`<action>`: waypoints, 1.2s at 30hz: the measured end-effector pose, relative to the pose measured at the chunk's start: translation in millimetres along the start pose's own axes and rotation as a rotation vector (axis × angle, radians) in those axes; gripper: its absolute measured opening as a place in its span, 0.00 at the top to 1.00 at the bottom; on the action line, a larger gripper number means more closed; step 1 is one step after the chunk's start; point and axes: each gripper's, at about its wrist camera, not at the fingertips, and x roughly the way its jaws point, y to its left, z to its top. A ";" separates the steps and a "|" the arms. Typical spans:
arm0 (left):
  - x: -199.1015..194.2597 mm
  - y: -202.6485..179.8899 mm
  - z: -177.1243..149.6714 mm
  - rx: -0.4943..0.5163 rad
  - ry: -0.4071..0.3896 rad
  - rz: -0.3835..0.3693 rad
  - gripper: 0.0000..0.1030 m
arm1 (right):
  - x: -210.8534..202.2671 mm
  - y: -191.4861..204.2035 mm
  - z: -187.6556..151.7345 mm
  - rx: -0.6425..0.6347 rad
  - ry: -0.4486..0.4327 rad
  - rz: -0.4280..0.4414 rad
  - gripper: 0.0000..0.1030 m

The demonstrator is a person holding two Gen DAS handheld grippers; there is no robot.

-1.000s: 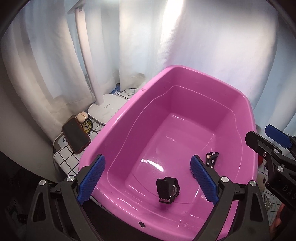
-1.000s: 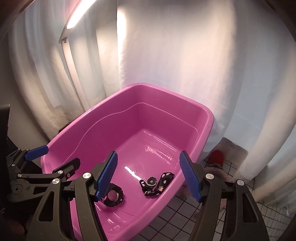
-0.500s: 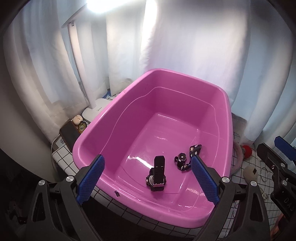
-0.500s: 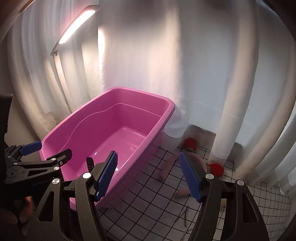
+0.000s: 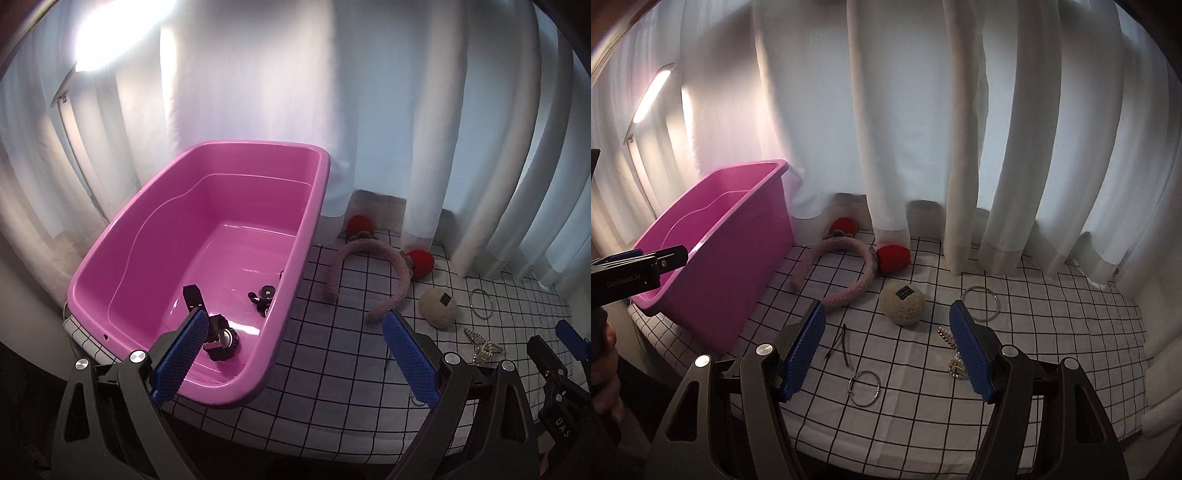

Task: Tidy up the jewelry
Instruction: 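Move the right tool to the pearl claw clip while the left tool approaches the metal nail nipper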

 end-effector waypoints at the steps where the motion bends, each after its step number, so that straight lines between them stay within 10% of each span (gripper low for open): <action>1: 0.3 -9.5 -2.4 0.013 0.003 -0.012 0.09 | -0.8 -10.1 -4.3 0.015 0.008 -0.019 0.36; 13: 19.7 -96.6 -46.5 0.158 0.069 -0.107 0.09 | 3.7 -95.7 -50.1 0.132 0.083 -0.131 0.36; 24: 74.6 -96.1 -97.9 0.110 0.248 -0.022 0.09 | 58.0 -131.4 -83.3 0.154 0.184 -0.063 0.36; 36: 129.1 -101.3 -95.9 0.050 0.247 0.006 0.09 | 117.7 -134.1 -81.2 0.109 0.222 -0.009 0.36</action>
